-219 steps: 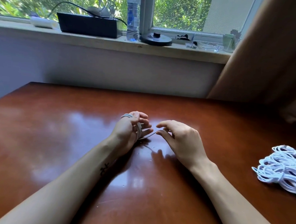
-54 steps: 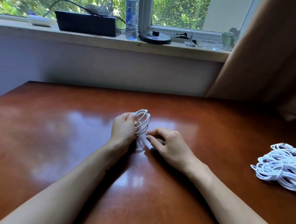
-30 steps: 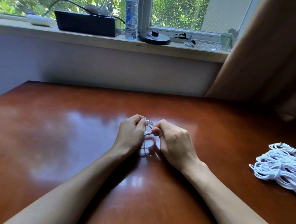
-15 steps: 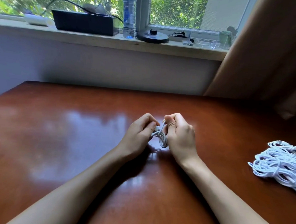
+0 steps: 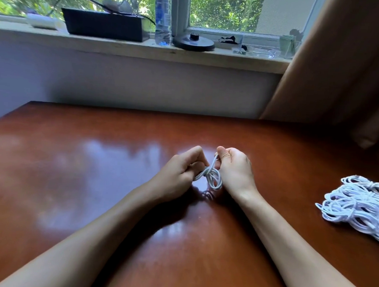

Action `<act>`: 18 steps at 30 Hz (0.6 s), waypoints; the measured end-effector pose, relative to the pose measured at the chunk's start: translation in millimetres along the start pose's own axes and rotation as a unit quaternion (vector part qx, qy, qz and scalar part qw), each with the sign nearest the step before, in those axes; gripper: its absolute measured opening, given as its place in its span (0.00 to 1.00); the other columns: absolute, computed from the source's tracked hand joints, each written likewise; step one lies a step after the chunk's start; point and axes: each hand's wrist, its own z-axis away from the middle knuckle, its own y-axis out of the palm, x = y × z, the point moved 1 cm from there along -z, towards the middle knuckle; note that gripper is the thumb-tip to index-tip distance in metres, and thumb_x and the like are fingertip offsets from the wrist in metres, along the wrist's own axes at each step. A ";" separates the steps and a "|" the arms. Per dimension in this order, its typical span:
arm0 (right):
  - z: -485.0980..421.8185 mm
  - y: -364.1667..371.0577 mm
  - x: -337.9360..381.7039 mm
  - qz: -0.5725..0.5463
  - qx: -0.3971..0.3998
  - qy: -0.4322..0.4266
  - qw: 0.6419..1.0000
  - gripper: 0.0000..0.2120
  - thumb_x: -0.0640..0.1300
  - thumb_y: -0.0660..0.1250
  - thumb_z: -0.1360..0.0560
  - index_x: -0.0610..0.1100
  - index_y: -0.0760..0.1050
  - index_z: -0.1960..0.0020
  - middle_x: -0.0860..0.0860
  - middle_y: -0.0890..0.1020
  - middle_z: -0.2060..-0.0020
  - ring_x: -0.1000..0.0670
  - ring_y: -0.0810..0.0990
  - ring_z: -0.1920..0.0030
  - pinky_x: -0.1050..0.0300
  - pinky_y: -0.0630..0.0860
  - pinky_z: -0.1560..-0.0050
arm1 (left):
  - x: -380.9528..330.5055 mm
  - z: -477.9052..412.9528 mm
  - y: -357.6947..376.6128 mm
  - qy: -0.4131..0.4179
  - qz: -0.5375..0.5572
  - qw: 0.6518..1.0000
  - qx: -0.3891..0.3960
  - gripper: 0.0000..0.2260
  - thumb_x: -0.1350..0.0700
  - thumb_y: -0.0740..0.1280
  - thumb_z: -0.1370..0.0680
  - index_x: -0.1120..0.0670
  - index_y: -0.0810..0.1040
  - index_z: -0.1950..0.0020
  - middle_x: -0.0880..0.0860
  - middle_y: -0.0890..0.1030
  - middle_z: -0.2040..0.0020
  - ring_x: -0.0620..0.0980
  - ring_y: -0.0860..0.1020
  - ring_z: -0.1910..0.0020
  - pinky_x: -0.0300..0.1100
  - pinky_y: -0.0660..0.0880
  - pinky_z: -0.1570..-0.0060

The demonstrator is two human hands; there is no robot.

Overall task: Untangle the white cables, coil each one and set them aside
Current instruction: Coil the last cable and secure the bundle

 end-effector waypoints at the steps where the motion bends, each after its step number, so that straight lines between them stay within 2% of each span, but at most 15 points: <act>1: -0.8 0.3 -0.6 -0.003 0.004 0.002 1.000 0.19 0.51 0.60 0.16 0.45 0.75 0.63 0.53 0.80 0.70 0.48 0.80 0.62 0.51 0.75 0.54 | 0.2 -0.6 -0.4 -0.001 -0.004 1.000 0.006 0.08 0.65 0.61 0.19 0.54 0.74 0.54 0.51 0.80 0.61 0.44 0.72 0.62 0.43 0.69 0.60; 3: -2.6 1.7 -1.9 -0.010 0.019 0.008 1.000 0.18 0.51 0.61 0.16 0.46 0.74 0.64 0.53 0.80 0.70 0.48 0.79 0.63 0.50 0.75 0.54 | 1.4 -0.6 -1.3 -0.014 -0.006 1.000 0.017 0.08 0.65 0.61 0.19 0.53 0.74 0.54 0.49 0.79 0.64 0.44 0.71 0.64 0.41 0.68 0.62; 5: -3.2 1.8 -1.8 -0.039 0.049 0.021 0.998 0.19 0.51 0.61 0.17 0.46 0.74 0.65 0.52 0.79 0.71 0.46 0.79 0.65 0.45 0.77 0.54 | 0.4 0.7 0.4 -0.040 0.041 0.998 0.020 0.07 0.64 0.61 0.18 0.55 0.74 0.54 0.47 0.75 0.67 0.44 0.69 0.68 0.38 0.67 0.66; 7: -3.8 1.4 -1.7 -0.107 0.086 0.039 0.990 0.19 0.53 0.62 0.17 0.45 0.75 0.64 0.47 0.79 0.71 0.38 0.80 0.66 0.37 0.77 0.56 | -1.6 2.1 3.8 -0.068 0.171 0.983 0.019 0.05 0.62 0.60 0.19 0.57 0.72 0.54 0.50 0.72 0.68 0.47 0.66 0.71 0.37 0.64 0.70; 8: -3.6 0.2 -1.1 -0.144 0.104 0.047 0.983 0.18 0.52 0.62 0.17 0.44 0.75 0.62 0.45 0.79 0.70 0.37 0.79 0.67 0.36 0.77 0.59 | -2.3 2.3 5.1 -0.078 0.235 0.969 0.014 0.04 0.60 0.60 0.20 0.57 0.71 0.54 0.51 0.71 0.68 0.48 0.64 0.72 0.37 0.62 0.72; 9: -4.1 -1.2 -0.4 -0.173 0.116 0.049 0.977 0.17 0.50 0.62 0.16 0.43 0.76 0.60 0.44 0.78 0.69 0.39 0.77 0.68 0.40 0.76 0.62 | -2.8 1.8 5.8 -0.085 0.284 0.955 0.005 0.03 0.59 0.60 0.20 0.58 0.70 0.54 0.53 0.71 0.68 0.48 0.63 0.72 0.37 0.61 0.73; 11: -5.3 -4.0 0.1 -0.182 0.124 0.035 0.975 0.17 0.49 0.62 0.16 0.42 0.76 0.60 0.49 0.76 0.73 0.49 0.72 0.73 0.55 0.70 0.70 | -3.0 -0.1 6.1 -0.097 0.334 0.937 -0.012 0.03 0.60 0.61 0.19 0.57 0.69 0.53 0.53 0.73 0.67 0.48 0.65 0.73 0.37 0.59 0.74; 13: -7.3 -4.4 -2.7 -0.171 0.125 0.013 0.977 0.17 0.48 0.61 0.16 0.41 0.75 0.59 0.55 0.73 0.77 0.56 0.66 0.77 0.62 0.63 0.74 | -4.1 -2.4 6.6 -0.117 0.356 0.927 -0.032 0.06 0.64 0.58 0.17 0.57 0.69 0.53 0.52 0.74 0.68 0.49 0.68 0.75 0.37 0.58 0.74; 16: -7.1 -0.4 -8.6 -0.138 0.118 -0.027 0.983 0.18 0.48 0.61 0.16 0.36 0.76 0.56 0.56 0.74 0.74 0.57 0.67 0.74 0.61 0.64 0.70 | -6.0 -4.5 5.9 -0.160 0.404 0.898 -0.073 0.13 0.73 0.52 0.20 0.57 0.70 0.53 0.54 0.72 0.69 0.49 0.69 0.76 0.38 0.59 0.73; 18: -4.2 2.8 -9.2 -0.101 0.109 -0.060 0.987 0.16 0.49 0.61 0.16 0.44 0.78 0.59 0.55 0.76 0.72 0.58 0.69 0.72 0.58 0.66 0.66 | -6.7 -6.5 4.4 -0.167 0.441 0.877 -0.095 0.17 0.76 0.50 0.25 0.59 0.71 0.50 0.55 0.72 0.69 0.49 0.70 0.76 0.37 0.60 0.75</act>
